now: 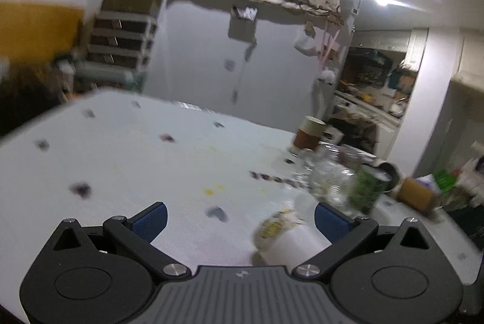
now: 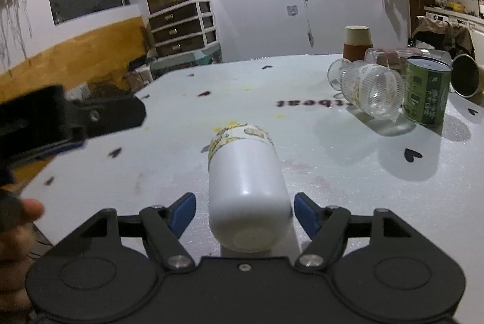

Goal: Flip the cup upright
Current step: 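Lift the white cup with the right gripper and rotate it upright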

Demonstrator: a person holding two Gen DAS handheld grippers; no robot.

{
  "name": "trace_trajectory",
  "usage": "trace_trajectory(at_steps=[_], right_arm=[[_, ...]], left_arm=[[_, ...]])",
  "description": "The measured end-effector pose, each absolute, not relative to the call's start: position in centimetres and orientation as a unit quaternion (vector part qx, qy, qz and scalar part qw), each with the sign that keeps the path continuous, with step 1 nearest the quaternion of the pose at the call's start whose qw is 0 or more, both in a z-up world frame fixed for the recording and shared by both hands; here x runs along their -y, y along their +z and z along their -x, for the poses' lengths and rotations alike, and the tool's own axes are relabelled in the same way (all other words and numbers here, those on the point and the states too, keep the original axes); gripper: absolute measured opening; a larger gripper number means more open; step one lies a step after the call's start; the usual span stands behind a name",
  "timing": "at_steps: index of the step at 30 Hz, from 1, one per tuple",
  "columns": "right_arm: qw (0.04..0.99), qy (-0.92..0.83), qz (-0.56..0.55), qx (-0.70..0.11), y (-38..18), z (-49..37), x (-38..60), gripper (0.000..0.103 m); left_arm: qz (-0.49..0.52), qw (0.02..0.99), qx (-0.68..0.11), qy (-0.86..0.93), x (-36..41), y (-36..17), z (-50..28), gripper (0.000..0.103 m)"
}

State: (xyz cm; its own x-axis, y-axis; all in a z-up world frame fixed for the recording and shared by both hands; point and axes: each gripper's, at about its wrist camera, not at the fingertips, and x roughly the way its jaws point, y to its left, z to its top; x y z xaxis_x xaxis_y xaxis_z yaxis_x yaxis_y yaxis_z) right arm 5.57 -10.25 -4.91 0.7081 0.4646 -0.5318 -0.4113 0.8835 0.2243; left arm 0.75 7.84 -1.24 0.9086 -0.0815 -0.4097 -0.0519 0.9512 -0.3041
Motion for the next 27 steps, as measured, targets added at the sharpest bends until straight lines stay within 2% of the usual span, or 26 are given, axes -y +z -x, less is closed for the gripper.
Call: trace_trajectory(at_steps=[5, 7, 12, 18, 27], right_arm=[[0.928, 0.228, -0.099, -0.279, -4.2, -4.5, 13.6, 0.071], [0.927, 0.224, -0.132, -0.270, -4.2, -4.8, 15.1, 0.064], [0.923, 0.190, -0.191, -0.277, -5.3, -6.8, 17.3, 0.060], [0.908, 0.191, -0.200, -0.315, -7.5, -8.4, 16.9, 0.058], [0.903, 0.216, -0.184, -0.324, -7.8, -7.9, 15.6, 0.058]], left_arm=[[0.263, 0.922, -0.279, -0.060, -9.3, -3.3, -3.1, 0.090], [0.292, 0.905, -0.301, -0.067, -9.5, -4.3, -4.3, 0.088], [0.341, 0.873, -0.339, -0.082, -9.5, -6.2, -7.0, 0.086], [0.373, 0.851, -0.364, -0.067, -9.7, -7.7, -10.1, 0.086], [0.350, 0.853, -0.383, -0.060, -9.9, -7.0, -11.5, 0.076]])
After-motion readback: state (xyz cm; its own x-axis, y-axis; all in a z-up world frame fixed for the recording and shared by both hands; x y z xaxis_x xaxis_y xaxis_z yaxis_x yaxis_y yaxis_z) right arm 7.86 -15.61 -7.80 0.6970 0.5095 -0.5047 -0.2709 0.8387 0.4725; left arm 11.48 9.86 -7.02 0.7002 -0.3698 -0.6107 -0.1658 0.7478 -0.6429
